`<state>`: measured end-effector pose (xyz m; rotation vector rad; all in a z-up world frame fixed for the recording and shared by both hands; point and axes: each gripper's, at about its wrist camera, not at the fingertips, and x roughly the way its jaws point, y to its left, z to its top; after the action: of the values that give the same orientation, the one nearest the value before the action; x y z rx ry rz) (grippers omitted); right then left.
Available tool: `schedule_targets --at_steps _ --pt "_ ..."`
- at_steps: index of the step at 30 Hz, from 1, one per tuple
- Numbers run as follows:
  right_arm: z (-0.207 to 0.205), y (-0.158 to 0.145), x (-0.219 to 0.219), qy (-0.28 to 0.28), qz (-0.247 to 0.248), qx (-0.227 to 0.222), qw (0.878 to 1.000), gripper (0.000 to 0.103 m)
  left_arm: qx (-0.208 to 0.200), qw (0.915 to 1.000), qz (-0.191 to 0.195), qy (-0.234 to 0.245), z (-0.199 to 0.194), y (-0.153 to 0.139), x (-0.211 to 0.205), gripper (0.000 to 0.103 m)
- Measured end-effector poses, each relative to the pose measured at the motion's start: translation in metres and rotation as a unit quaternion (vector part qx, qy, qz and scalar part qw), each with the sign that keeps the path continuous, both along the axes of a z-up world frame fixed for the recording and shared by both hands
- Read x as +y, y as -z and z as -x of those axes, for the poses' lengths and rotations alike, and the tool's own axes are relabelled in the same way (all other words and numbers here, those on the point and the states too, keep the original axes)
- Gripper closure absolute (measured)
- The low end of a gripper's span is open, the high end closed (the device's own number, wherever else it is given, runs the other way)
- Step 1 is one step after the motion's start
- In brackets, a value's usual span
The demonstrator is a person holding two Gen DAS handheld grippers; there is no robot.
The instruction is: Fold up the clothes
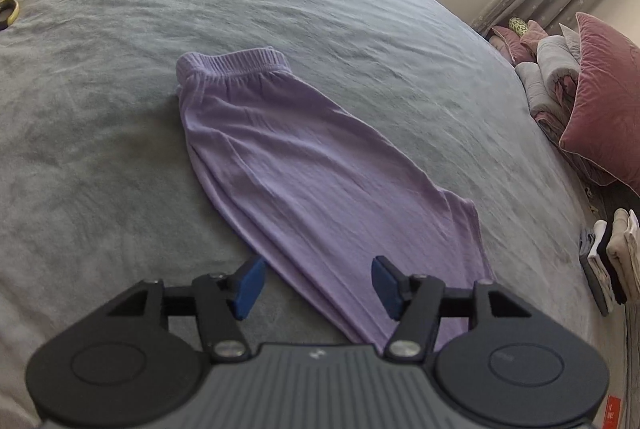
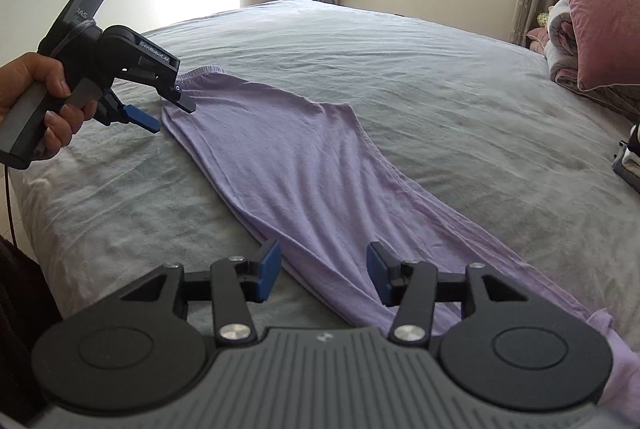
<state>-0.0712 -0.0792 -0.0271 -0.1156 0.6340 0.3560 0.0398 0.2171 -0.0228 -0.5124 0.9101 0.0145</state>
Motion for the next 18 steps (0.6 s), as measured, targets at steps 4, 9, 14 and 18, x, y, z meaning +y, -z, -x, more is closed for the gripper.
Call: schedule_targets --at_steps 4,9,14,18 --pt "0.013 -0.002 -0.042 0.061 -0.036 0.007 0.997 0.048 0.001 0.9989 0.003 0.048 0.016 0.0 -0.051 0.037" --pt "0.03 -0.003 -0.088 0.115 -0.055 0.012 0.992 0.04 0.005 0.9961 0.008 0.087 0.033 0.004 -0.112 0.033" --pt "0.041 -0.003 -0.125 0.154 -0.068 0.02 0.986 0.033 0.011 0.9936 -0.007 0.112 0.052 0.001 -0.166 0.024" --pt "0.046 -0.003 -0.146 0.178 -0.081 0.03 0.98 0.027 0.02 0.991 0.0 0.132 0.063 0.001 -0.203 0.023"
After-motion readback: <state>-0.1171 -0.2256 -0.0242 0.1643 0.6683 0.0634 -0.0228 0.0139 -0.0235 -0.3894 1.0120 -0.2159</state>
